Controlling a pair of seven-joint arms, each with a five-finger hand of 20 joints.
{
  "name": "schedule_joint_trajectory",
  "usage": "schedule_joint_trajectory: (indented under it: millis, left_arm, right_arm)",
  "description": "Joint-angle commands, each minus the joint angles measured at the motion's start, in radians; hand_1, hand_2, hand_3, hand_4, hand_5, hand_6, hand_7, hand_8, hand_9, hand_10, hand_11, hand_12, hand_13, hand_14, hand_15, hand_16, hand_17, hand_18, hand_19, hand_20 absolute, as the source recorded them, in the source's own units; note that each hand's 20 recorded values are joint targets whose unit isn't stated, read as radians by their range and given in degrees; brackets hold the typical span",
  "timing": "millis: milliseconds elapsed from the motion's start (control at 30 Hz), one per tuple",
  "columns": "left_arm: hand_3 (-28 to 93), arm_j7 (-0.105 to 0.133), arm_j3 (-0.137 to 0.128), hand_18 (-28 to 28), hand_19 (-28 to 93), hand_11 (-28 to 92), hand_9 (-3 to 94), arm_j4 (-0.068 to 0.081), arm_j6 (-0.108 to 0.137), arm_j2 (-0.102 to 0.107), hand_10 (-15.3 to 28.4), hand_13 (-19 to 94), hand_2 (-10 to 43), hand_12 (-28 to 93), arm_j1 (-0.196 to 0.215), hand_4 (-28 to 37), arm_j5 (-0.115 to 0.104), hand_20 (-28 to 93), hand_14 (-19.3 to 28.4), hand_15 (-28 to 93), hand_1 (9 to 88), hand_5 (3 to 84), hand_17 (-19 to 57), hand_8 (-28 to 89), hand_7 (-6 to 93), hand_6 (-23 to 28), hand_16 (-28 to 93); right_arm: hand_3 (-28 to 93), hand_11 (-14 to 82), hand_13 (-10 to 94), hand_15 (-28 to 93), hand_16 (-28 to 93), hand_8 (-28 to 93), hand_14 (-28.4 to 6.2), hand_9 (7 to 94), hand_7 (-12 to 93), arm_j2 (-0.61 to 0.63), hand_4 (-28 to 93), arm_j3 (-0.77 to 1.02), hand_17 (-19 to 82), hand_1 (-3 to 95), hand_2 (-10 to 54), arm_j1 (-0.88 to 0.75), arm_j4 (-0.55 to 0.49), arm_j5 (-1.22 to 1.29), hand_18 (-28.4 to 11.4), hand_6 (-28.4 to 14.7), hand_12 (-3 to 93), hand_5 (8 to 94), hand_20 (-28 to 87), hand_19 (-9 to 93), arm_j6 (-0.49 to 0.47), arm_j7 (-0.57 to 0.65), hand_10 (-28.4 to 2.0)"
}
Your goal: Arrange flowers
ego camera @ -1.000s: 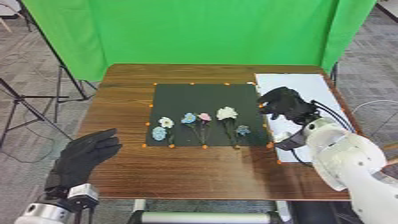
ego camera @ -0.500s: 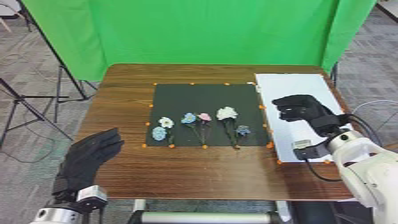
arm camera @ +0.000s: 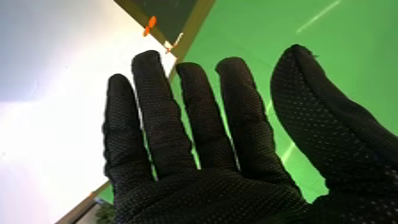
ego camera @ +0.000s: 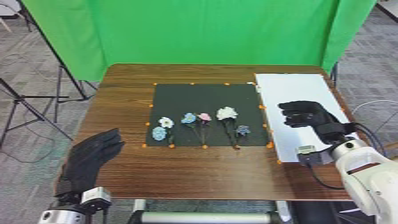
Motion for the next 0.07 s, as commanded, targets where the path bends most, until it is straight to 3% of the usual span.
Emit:
schedule_joint_trajectory:
  millis: [33, 67]
  left_arm:
    - [83, 0.020, 0.011, 22.4, 58, 32, 37.3, 0.002, 0.017, 0.005, 20.4, 24, 2.9, 10, -0.002, -16.6, -0.012, 11, 27.1, 61, 27.7, 44.7, -8.8, -11, 18.9, 11.8, -12]
    - [83, 0.026, 0.014, 22.4, 58, 32, 37.3, 0.002, 0.019, 0.008, 20.4, 25, 2.9, 10, -0.001, -16.5, -0.016, 11, 27.0, 61, 27.7, 44.6, -8.8, -11, 18.9, 11.8, -13]
  right_arm:
    - [90, 13.7, 43, 34, 13, -15, -14.0, 47.4, 20, 0.004, -28, 0.007, 15, 32.2, 0.5, -0.030, -0.001, 0.013, -16.9, -2.3, 14.5, 46.9, 11, 59, 0.031, -0.012, -12.3]
    - [90, 13.8, 43, 34, 13, -15, -14.0, 47.4, 20, 0.006, -28, 0.003, 15, 32.2, 0.5, -0.025, 0.000, 0.016, -16.9, -2.3, 14.5, 46.9, 11, 59, 0.032, -0.011, -12.3]
